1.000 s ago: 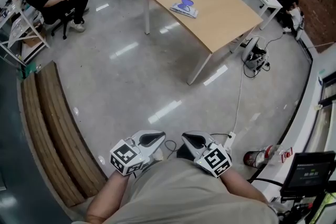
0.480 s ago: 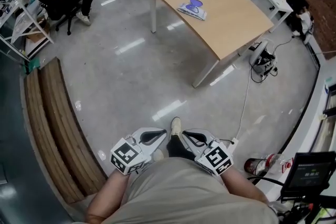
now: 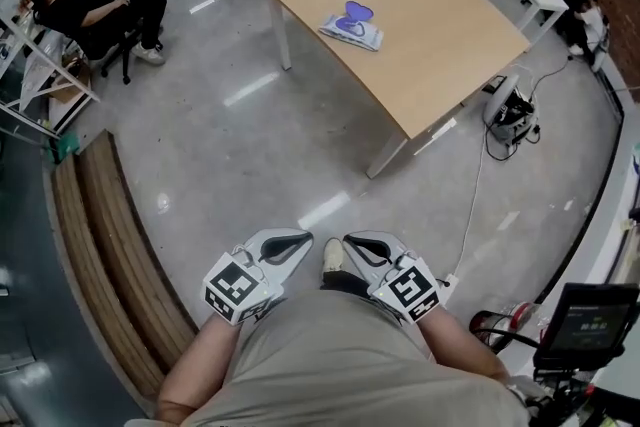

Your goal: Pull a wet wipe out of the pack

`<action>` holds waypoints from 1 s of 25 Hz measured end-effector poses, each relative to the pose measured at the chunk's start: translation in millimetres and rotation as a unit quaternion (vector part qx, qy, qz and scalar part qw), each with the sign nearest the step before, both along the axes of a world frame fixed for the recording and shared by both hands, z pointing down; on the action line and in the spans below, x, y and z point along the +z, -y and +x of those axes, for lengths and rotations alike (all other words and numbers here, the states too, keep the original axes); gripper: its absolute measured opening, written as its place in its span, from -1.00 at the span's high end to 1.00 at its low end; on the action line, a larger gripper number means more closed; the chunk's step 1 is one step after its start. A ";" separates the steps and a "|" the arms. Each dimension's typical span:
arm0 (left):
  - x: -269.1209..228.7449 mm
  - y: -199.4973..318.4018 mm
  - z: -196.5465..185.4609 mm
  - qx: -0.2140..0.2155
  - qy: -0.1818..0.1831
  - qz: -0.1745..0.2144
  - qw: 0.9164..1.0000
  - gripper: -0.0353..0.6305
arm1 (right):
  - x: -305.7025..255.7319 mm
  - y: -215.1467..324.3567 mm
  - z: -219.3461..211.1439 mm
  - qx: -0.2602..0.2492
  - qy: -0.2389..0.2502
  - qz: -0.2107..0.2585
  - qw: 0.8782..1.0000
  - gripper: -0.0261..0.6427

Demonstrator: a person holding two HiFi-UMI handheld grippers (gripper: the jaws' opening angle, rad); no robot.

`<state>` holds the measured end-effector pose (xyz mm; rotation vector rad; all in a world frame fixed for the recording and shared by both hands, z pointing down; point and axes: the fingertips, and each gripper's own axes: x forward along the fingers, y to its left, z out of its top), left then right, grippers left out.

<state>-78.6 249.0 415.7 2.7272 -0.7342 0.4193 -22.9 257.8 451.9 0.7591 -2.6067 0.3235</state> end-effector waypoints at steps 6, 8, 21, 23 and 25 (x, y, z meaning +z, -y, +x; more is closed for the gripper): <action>-8.1 69.6 39.9 -0.001 0.006 0.012 1.000 0.88 | 1.2 74.0 40.6 0.002 0.000 0.006 1.000 0.91; -8.5 87.1 44.6 -0.003 0.005 0.011 1.000 0.88 | 2.6 89.0 47.1 0.004 -0.001 0.002 1.000 0.91; 14.3 227.3 34.6 0.018 -0.009 -0.008 1.000 0.88 | 16.9 209.5 43.0 0.048 -0.017 -0.008 0.999 0.91; 16.4 257.2 32.0 0.034 -0.011 -0.007 0.999 0.88 | 17.2 238.1 39.8 0.061 -0.026 -0.006 0.998 0.91; 12.9 289.4 26.9 0.050 -0.011 -0.003 0.999 0.88 | 14.6 268.8 32.3 0.074 -0.032 -0.007 0.997 0.91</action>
